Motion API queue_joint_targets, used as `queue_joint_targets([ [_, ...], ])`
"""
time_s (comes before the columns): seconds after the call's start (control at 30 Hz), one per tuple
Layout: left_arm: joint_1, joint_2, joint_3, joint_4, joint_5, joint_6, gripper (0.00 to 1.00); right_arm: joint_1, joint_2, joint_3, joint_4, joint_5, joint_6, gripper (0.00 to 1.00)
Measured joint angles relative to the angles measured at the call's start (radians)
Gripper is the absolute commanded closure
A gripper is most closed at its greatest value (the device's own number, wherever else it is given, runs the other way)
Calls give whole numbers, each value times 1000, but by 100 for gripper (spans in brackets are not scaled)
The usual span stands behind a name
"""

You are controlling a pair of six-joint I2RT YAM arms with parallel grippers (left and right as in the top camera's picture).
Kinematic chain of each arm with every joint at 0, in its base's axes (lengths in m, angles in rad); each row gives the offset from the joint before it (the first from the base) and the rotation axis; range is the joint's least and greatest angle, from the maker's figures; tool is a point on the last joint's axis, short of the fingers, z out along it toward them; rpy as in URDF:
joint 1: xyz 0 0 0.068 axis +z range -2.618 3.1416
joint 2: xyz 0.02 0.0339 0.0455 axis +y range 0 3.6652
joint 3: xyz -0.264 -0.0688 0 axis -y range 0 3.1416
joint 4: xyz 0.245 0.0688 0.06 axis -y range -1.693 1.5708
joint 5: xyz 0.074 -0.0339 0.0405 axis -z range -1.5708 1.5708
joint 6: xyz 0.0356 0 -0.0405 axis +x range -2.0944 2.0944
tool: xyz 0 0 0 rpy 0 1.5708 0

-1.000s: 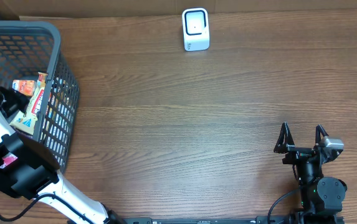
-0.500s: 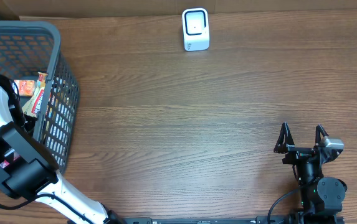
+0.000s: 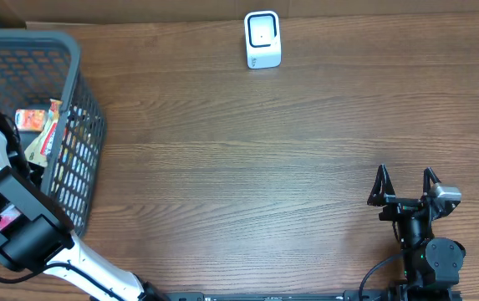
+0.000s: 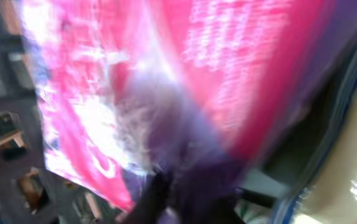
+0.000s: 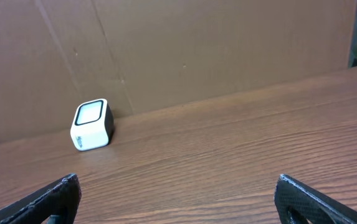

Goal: Scan the item barcode
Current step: 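Grasp the red-purple deodorizer pack with the left gripper inside basket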

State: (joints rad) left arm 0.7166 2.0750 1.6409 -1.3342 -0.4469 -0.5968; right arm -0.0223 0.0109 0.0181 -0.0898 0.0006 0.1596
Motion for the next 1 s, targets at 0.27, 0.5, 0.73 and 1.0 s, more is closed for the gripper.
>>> queue_joint_targets([
  [0.27, 13, 0, -4, -63, -7, 0, 96, 0, 0, 0, 0, 0, 0, 0],
  [0.5, 13, 1, 308, -271, 21, 20, 96, 0, 0, 0, 0, 0, 0, 0],
  [0.73, -4, -5, 646, -351, 168, 132, 70, 0, 0, 0, 0, -1, 0, 0],
  [1.0, -54, -11, 615, -319, 188, 178, 3, 0, 0, 0, 0, -1, 0, 0],
])
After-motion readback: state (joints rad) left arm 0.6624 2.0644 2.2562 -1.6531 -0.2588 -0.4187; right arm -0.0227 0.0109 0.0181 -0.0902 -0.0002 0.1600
